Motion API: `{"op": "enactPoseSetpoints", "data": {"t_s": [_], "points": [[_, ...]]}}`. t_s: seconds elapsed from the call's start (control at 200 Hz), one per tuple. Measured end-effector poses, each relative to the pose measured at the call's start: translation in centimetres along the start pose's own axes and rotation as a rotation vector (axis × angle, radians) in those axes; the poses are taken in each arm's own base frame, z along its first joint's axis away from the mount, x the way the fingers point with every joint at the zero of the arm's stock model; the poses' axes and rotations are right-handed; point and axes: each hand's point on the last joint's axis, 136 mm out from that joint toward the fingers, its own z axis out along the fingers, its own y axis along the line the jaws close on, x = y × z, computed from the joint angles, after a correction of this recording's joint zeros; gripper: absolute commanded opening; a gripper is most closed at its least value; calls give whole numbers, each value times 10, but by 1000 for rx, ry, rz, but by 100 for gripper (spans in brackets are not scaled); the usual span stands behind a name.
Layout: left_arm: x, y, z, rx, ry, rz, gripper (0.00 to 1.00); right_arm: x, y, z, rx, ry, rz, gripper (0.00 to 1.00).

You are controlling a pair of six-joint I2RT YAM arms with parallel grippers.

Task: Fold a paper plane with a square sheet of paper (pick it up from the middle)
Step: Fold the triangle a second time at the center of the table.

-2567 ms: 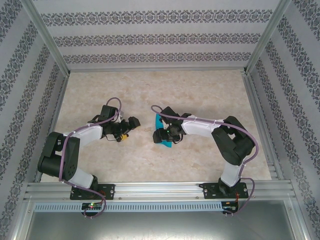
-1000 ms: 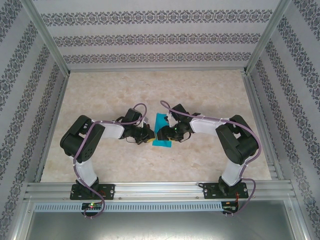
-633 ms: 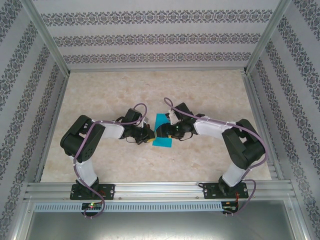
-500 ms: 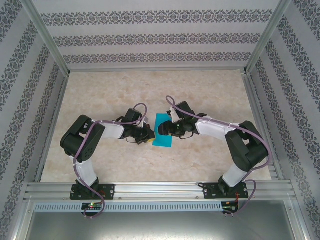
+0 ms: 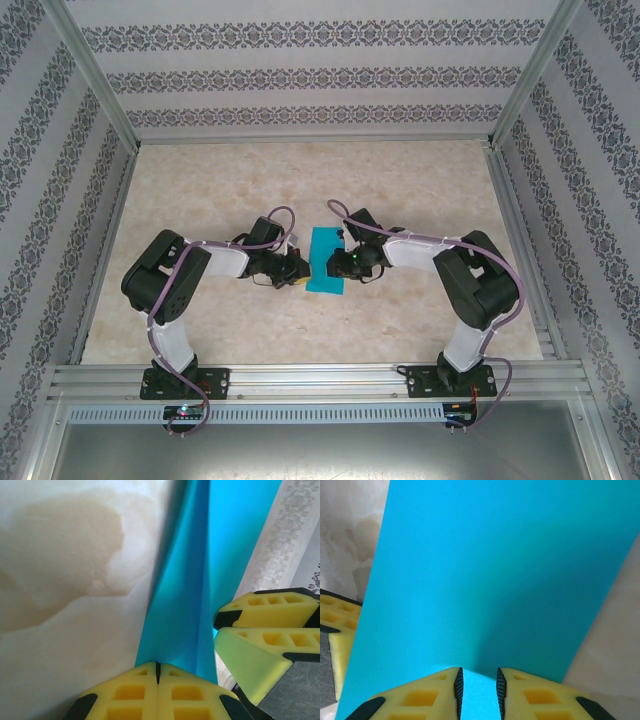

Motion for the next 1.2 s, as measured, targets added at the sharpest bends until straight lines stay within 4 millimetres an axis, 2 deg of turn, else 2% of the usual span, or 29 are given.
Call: {"op": "enactPoseSetpoints", "data": {"t_s": [0.355,1.204], "points": [[12,-18,5,61,44,50,0,-3,0,4,4,5,2,24],[-5,-55,0,203,-22,105,0,-5,-6,1,9,6,47,13]]}}
